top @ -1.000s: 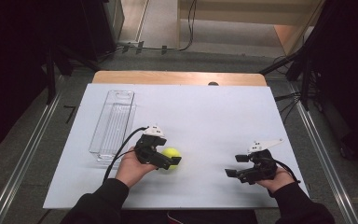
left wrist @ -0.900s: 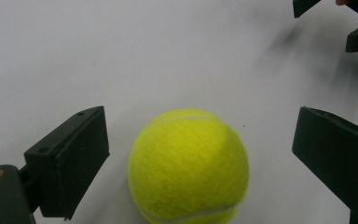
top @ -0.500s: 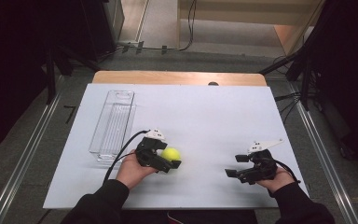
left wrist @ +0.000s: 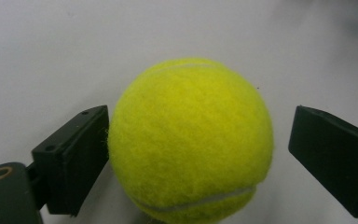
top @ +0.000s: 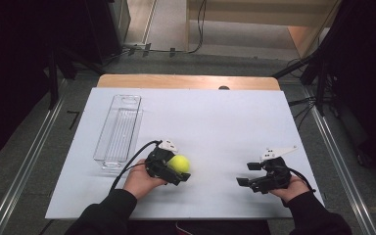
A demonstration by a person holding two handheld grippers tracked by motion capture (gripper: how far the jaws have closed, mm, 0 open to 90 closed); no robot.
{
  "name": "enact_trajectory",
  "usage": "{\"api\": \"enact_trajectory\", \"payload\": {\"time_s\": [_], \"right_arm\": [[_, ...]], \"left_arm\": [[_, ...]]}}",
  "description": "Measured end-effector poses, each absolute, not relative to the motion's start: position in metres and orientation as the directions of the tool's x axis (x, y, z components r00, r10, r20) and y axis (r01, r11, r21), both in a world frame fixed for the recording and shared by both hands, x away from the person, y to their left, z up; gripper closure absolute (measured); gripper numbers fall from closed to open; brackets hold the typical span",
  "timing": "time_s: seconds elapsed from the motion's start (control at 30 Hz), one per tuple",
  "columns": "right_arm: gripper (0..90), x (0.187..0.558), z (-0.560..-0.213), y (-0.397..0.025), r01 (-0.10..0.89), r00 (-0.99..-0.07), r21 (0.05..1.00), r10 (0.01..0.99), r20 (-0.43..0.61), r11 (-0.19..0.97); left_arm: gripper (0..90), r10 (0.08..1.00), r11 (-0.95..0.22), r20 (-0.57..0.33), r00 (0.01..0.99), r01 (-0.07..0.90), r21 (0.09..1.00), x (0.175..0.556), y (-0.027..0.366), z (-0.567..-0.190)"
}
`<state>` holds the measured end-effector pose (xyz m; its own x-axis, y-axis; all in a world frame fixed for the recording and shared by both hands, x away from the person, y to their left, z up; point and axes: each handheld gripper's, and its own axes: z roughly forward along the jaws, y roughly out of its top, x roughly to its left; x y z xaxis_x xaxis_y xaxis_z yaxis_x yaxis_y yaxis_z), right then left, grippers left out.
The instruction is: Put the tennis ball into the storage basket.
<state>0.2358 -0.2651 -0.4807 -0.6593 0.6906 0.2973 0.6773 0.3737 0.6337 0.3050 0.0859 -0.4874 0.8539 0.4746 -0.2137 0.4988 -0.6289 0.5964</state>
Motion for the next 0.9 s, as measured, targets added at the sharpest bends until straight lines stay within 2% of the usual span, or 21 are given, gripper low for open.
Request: {"api": "enact_trajectory", "payload": {"time_s": [0.57,0.7,0.9], "right_arm": [[19.7,0.2360,-0.4805,-0.2660,0.678,-0.656,0.637,0.692,0.300,0.367],[19.7,0.2360,-0.4805,-0.2665,0.679,-0.654,0.638,0.694,0.301,0.364],[19.7,0.2361,-0.4805,-0.2665,0.679,-0.655,0.637,0.694,0.300,0.365]], "left_arm": [[14.5,0.483,-0.648,-0.182,0.857,0.489,0.584,0.3046,0.0831,-0.4962],[24.3,0.480,-0.650,-0.157,0.863,0.470,0.598,0.3037,0.0841,-0.4953],[25.5,0.476,-0.650,-0.156,0.866,0.465,0.601,0.3037,0.0846,-0.4956]]}}
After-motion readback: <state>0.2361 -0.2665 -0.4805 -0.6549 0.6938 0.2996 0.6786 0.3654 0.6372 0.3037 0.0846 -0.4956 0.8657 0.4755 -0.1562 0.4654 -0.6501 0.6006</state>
